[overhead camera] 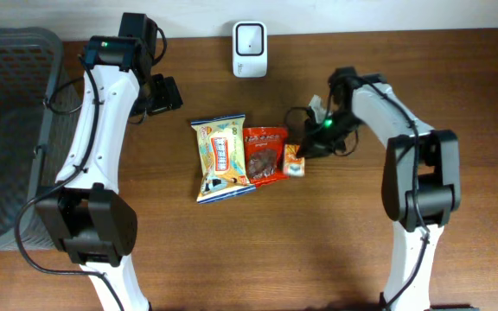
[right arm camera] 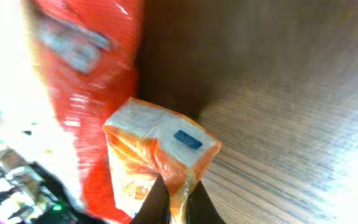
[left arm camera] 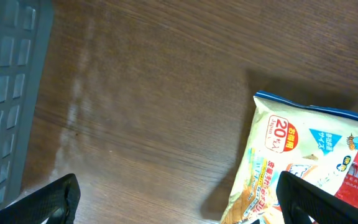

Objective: Scan the item barcode
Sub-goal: 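Move the right gripper back toward the orange tissue pack, then grasp the orange tissue pack with the right gripper and pull it right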

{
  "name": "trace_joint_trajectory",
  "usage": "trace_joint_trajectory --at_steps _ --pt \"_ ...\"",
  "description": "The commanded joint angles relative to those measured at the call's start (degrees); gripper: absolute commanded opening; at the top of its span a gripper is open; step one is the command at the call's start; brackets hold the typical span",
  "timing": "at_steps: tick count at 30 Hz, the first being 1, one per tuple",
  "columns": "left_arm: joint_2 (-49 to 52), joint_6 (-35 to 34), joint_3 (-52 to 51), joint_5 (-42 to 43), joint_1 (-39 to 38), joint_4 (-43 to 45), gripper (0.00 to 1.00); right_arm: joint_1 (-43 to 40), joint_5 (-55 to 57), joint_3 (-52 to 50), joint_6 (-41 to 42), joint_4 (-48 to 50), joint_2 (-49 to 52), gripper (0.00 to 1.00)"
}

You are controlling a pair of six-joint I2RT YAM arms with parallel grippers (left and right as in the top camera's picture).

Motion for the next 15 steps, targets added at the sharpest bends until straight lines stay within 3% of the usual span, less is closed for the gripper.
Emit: trace_joint_trajectory --at_steps 1,3,5,8,15 --pt "0.0 -0.5 0.0 0.2 0.0 0.0 0.99 -4.1 -11.4 5.4 -8.0 -2.2 -1.1 0.04" --pt "0.0 -0.5 0.0 0.2 0.0 0.0 0.99 -6.2 -20.1 7.1 -15.1 -5.1 -1.3 0.04" --pt "0.0 -0.5 0.0 0.2 0.0 0.0 0.99 -6.7 -29.5 7.1 -29.7 -11.7 -1.3 0.04" --pt "0.0 -0.5 0.0 0.2 0.0 0.0 0.99 -5.9 -31.7 7.1 -44.1 -20.7 -1.3 0.04" --pt "0.0 -0.5 0.0 0.2 0.0 0.0 0.99 -6.4 -18.9 7.0 -41.2 -18.3 -1.2 0.04"
